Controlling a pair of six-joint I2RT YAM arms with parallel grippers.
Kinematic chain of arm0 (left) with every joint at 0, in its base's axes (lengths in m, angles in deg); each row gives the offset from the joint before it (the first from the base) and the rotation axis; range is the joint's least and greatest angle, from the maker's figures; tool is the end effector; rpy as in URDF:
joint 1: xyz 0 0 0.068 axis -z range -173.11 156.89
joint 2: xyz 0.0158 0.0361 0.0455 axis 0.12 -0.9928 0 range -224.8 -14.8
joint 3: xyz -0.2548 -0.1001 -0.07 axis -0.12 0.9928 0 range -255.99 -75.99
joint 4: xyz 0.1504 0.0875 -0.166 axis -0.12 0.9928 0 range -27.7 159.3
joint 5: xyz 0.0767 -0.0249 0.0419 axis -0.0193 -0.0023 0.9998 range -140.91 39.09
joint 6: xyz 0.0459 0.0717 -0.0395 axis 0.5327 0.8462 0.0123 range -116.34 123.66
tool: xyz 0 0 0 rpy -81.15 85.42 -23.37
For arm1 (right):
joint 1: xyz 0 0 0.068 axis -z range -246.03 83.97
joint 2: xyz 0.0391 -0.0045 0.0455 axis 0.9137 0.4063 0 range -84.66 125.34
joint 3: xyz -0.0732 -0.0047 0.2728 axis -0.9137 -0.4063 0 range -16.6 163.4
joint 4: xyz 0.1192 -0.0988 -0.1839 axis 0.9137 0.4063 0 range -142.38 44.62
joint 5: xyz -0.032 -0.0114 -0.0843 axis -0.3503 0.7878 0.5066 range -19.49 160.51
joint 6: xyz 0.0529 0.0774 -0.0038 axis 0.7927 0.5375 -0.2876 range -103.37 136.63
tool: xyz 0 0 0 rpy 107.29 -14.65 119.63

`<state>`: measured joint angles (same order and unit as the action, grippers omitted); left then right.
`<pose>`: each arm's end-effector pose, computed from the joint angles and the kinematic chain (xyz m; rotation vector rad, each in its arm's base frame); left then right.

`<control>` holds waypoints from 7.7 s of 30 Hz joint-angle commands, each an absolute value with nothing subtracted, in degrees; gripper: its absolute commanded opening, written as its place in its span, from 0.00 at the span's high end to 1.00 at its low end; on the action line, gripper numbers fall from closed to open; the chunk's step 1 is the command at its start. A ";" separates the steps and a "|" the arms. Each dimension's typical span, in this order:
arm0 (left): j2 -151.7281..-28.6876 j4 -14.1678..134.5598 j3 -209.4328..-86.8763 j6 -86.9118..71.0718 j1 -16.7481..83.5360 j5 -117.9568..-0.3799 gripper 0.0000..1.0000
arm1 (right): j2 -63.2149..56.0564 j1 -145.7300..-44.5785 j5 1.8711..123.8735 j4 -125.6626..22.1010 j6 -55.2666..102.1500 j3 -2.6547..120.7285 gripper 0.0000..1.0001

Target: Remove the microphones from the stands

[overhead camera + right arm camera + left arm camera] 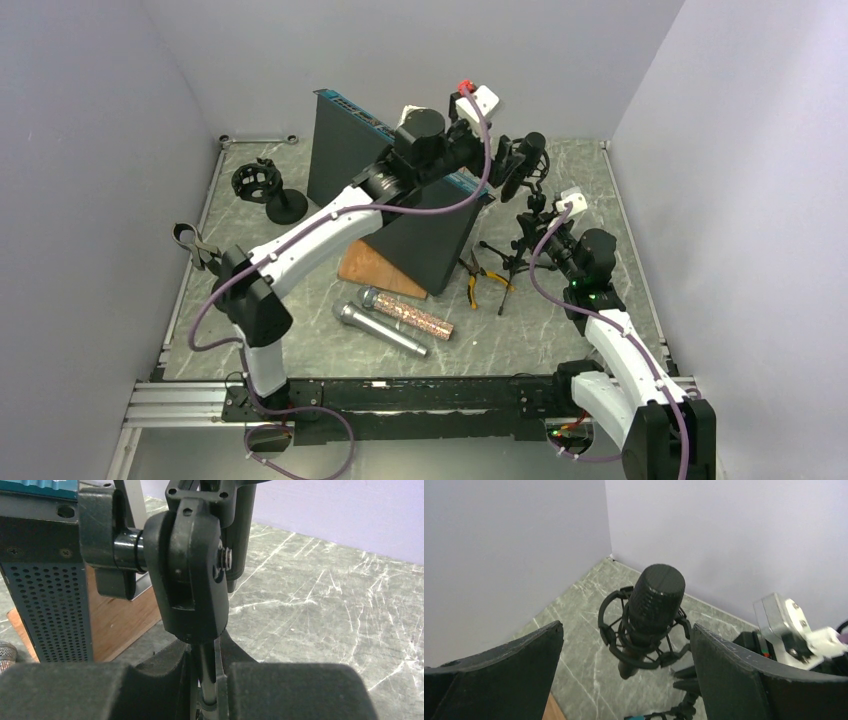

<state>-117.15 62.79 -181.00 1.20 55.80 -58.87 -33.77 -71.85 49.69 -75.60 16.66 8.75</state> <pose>0.2907 -0.3512 0.4574 0.7309 1.4128 -0.8137 0.2225 0.0529 0.2781 -0.3620 1.5802 0.3714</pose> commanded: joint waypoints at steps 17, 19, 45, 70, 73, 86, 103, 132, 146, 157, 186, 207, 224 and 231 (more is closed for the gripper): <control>-132.57 58.01 -197.62 4.24 59.25 -51.81 0.23 | -34.91 -72.10 50.00 -75.29 22.77 7.67 1.00; -133.06 57.64 -197.64 4.03 59.30 -51.89 0.27 | -34.91 -72.06 49.72 -75.28 22.78 7.75 1.00; -127.02 61.71 -208.74 4.08 62.12 -56.55 1.00 | -32.70 -72.08 51.66 -78.50 24.42 5.38 1.00; -99.20 78.21 -202.03 -0.96 61.42 -52.20 1.00 | -32.33 -72.12 55.16 -75.56 23.65 6.42 0.86; -93.53 85.13 -196.18 -2.84 59.83 -49.57 1.00 | -32.76 -72.11 55.57 -75.39 23.78 6.36 0.79; -66.29 99.12 -152.09 -28.25 42.86 -52.09 1.00 | -30.91 -72.16 55.40 -75.64 24.14 7.13 0.62; -67.28 104.51 -127.44 -42.55 20.99 -55.73 1.00 | -30.54 -72.18 54.93 -75.22 25.14 7.53 0.58; -86.38 98.33 -117.80 -41.14 16.57 -48.82 0.87 | -30.87 -72.18 55.95 -75.06 25.11 7.55 0.43; -88.28 96.28 -117.00 -41.03 16.43 -49.62 0.30 | -34.03 -72.22 58.17 -71.69 26.91 7.71 0.23; -86.98 94.93 -117.44 -39.93 16.47 -51.61 0.17 | -37.59 -72.20 59.35 -60.79 29.92 11.43 0.00; -67.88 66.76 -123.05 -25.93 44.76 -68.06 0.13 | -43.18 -72.18 54.78 -55.82 34.12 19.21 0.27; -113.41 33.46 -142.30 14.45 72.81 -48.11 0.16 | -41.09 -72.31 59.10 -71.99 24.82 8.24 1.00; -123.15 34.13 -150.62 4.28 71.15 -51.64 0.45 | -49.86 -72.53 64.76 -62.63 23.90 5.94 1.00; -124.78 39.70 -155.95 -16.30 67.83 -58.51 0.44 | -52.48 -72.61 65.24 -62.35 23.66 5.66 1.00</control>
